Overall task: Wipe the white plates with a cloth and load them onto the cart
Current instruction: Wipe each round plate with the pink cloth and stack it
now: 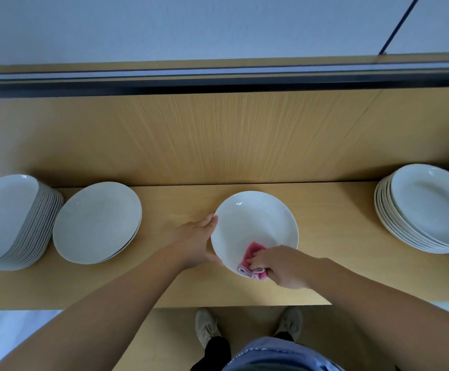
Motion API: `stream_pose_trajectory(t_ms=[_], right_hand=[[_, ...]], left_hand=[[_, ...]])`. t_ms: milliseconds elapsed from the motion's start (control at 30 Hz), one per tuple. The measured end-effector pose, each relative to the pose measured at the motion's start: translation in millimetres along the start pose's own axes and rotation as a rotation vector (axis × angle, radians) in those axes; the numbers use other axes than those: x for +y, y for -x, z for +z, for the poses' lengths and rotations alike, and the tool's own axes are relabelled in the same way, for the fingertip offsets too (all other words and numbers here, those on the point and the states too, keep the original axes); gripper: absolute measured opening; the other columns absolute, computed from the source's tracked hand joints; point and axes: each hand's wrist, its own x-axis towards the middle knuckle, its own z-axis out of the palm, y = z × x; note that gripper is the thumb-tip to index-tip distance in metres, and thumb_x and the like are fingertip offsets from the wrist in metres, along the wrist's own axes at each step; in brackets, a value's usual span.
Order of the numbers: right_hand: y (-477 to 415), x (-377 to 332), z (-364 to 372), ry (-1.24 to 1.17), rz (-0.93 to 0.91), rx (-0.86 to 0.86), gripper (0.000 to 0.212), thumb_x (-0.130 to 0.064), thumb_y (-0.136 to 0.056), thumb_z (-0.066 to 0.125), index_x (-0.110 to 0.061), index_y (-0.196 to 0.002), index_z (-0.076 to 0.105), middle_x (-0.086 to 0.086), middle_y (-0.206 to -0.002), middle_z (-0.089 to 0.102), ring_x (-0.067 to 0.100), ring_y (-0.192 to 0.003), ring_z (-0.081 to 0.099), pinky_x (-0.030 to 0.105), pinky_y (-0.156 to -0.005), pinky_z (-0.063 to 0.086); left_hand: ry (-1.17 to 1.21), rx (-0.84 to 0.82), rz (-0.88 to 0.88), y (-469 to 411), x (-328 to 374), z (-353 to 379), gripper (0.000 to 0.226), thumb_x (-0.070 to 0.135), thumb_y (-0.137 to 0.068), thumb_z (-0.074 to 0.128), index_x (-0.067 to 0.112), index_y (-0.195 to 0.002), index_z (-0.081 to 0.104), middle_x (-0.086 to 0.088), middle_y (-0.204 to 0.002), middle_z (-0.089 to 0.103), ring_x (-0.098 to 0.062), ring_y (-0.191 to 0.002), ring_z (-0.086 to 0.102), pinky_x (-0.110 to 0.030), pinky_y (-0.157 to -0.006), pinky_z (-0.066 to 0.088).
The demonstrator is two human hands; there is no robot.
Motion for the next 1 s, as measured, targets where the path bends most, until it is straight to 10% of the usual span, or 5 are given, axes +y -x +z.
stream_pose_trajectory(t_ms=[133,267,533,833,1000], right_hand=[[-3.7,2.8,-12.1,0.071,0.031,-0.015,0.018,-0.003,-0.086,0.049,-0.018,-0.077,0.052,-0.001,-0.08,0.061,0.021,-0.072,0.056,0.027,-0.063,0.04],[-5.1,1.4,-42.3,0.017,0.02,0.117,0.021,-0.016,-0.093,0.047,-0.024,-0.095,0.066,-0.003,-0.094,0.065,0.018,-0.085,0.059,0.033,-0.081,0.047],[-56.1,23.9,-60.1,0.522,-0.201,0.3,0.041,0.004,-0.075,0.051,-0.019,-0.106,0.064,-0.003,-0.109,0.063,0.028,-0.114,0.05,0.042,-0.075,0.047],[-63.2,32.9,-41.9,0.573,0.042,0.089,0.06,-0.006,-0.099,0.034,-0.022,-0.154,0.017,0.001,-0.162,0.009,0.023,-0.149,0.003,0.045,-0.118,0.011],[-50.1,36.9,-43.9,0.591,0.152,0.117,0.056,-0.01,-0.097,0.033,-0.02,-0.152,0.025,0.0,-0.159,0.023,0.024,-0.148,0.012,0.044,-0.117,0.019]], left_hand=[[0.008,0.035,0.04,2.8,3.1,0.3,0.114,0.067,-0.076,0.064,0.019,-0.155,-0.001,0.004,-0.162,-0.011,-0.018,-0.148,0.006,-0.033,-0.117,0.017],[-0.059,0.069,0.191,1.2,5.7,4.0,0.098,0.063,-0.082,0.06,0.016,-0.155,0.014,0.003,-0.163,-0.004,-0.012,-0.148,-0.006,-0.024,-0.115,-0.006],[-0.119,0.029,0.257,5.7,7.7,11.4,0.071,0.059,-0.093,0.045,0.012,-0.146,0.039,0.0,-0.16,0.022,-0.014,-0.148,0.01,-0.027,-0.119,-0.001],[-0.229,0.019,0.342,3.1,6.7,13.7,0.056,0.048,-0.102,0.033,0.011,-0.143,0.045,-0.001,-0.157,0.03,-0.011,-0.147,0.015,-0.022,-0.116,-0.005],[-0.256,0.017,0.371,0.1,3.9,15.5,0.054,0.049,-0.101,0.032,0.013,-0.137,0.051,0.001,-0.154,0.035,-0.009,-0.145,0.02,-0.025,-0.118,0.0]])
